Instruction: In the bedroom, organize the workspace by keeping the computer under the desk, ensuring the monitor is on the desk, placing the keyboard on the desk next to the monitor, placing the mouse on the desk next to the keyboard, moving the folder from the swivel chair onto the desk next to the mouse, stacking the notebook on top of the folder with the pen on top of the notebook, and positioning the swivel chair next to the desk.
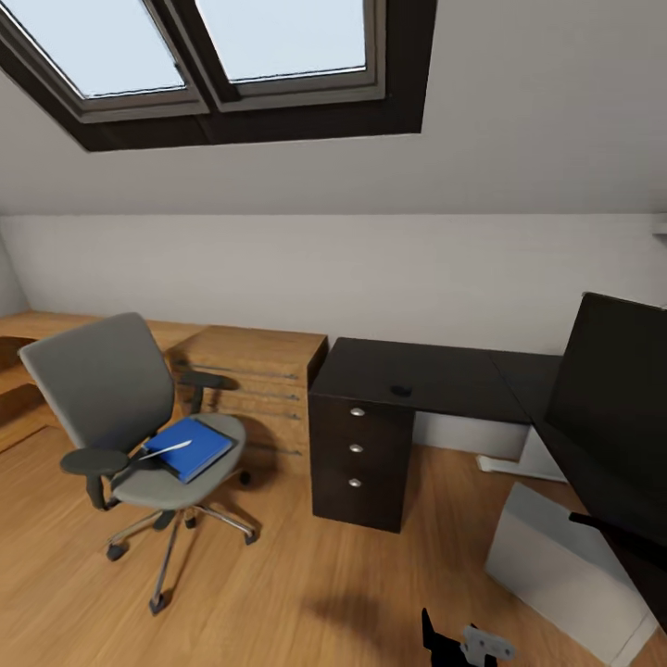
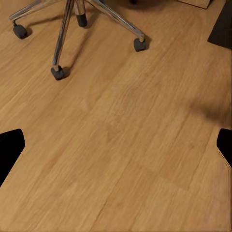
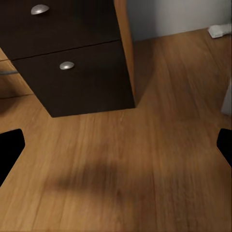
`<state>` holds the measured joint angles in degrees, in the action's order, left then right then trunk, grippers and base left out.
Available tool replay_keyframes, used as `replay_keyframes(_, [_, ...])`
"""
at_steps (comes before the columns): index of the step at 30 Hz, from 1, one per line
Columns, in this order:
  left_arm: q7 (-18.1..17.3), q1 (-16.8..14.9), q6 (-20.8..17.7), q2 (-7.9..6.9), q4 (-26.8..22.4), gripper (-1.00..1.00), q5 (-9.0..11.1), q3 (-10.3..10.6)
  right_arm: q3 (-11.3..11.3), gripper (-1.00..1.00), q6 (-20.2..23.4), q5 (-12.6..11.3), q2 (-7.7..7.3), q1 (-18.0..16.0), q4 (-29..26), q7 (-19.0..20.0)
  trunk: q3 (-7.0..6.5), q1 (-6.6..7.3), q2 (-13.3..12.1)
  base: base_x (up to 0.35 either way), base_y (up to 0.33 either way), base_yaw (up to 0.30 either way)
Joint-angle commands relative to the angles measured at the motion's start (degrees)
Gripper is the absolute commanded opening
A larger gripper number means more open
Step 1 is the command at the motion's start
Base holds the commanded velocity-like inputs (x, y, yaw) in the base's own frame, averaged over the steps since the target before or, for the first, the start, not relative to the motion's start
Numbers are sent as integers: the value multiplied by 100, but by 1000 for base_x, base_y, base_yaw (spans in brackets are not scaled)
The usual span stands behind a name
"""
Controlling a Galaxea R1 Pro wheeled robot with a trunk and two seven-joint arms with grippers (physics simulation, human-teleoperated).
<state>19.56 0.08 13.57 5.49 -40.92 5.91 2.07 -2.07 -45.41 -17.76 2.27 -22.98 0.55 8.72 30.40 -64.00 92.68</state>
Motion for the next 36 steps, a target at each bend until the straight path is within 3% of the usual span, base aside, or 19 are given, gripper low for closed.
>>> replay_keyframes(1, [22,1,23,-4,-5,100,59,22,-21,100,-13,-52,1,-5,7,60,5,0,3,42,15,-300])
replay_keyframes(6, [22,1,23,-4,-6,100,59,22,-21,100,-12,-52,3,-5,11,60,8,0,3,16,6,-213])
replay_keyframes(36, [39,1,8,-4,-4,100,59,22,-22,100,114,-54,78,-5,39,59,-528,658,-1200,0,0,-5])
